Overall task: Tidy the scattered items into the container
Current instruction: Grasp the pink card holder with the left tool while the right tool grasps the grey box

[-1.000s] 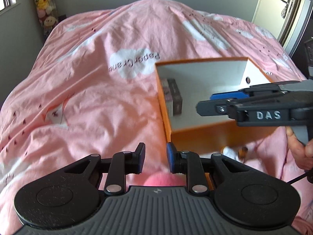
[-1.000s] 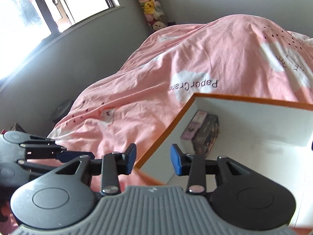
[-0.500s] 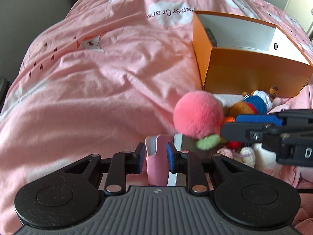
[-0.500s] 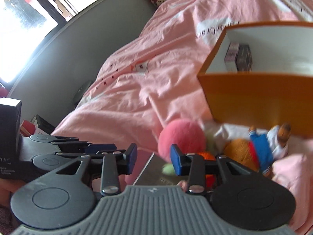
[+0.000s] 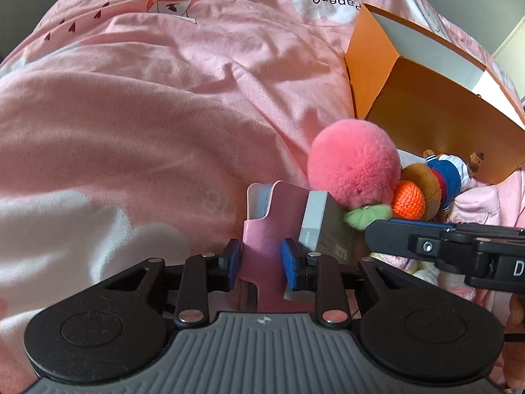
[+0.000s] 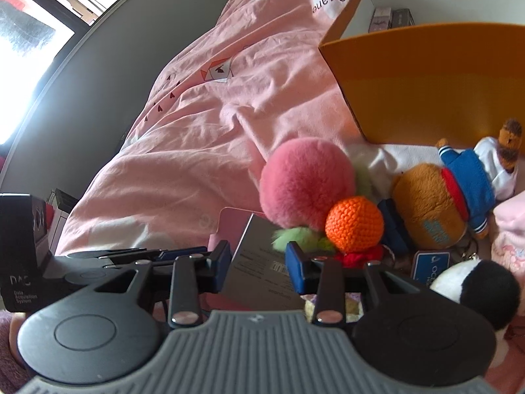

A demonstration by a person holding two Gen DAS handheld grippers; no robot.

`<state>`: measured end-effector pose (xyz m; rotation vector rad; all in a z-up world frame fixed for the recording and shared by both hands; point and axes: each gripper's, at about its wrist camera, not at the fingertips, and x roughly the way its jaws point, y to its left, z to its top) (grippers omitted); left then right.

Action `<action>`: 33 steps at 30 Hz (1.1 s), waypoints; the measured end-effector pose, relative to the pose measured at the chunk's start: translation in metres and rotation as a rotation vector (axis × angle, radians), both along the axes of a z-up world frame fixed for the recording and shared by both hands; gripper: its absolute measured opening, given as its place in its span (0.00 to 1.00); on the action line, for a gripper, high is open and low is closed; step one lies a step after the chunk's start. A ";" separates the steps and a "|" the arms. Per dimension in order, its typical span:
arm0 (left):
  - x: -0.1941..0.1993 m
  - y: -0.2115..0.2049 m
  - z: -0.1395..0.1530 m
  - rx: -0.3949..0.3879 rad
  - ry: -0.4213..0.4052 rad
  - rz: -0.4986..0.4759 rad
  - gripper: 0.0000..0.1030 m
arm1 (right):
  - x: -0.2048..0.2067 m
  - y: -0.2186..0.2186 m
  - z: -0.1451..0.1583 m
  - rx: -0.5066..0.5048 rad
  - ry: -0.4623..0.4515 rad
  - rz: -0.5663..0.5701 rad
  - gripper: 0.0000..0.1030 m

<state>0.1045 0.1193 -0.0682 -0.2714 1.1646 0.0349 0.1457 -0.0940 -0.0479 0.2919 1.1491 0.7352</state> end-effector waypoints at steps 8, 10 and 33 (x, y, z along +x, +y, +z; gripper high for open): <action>-0.004 -0.007 0.001 -0.107 -0.021 -0.057 0.21 | 0.004 0.002 -0.014 0.005 0.081 -0.024 0.40; -0.005 -0.012 0.003 -0.101 -0.030 -0.066 0.20 | 0.006 0.001 -0.017 0.008 0.100 -0.032 0.40; -0.009 -0.031 0.002 -0.030 -0.055 -0.155 0.34 | 0.005 -0.009 -0.017 -0.039 0.086 -0.064 0.30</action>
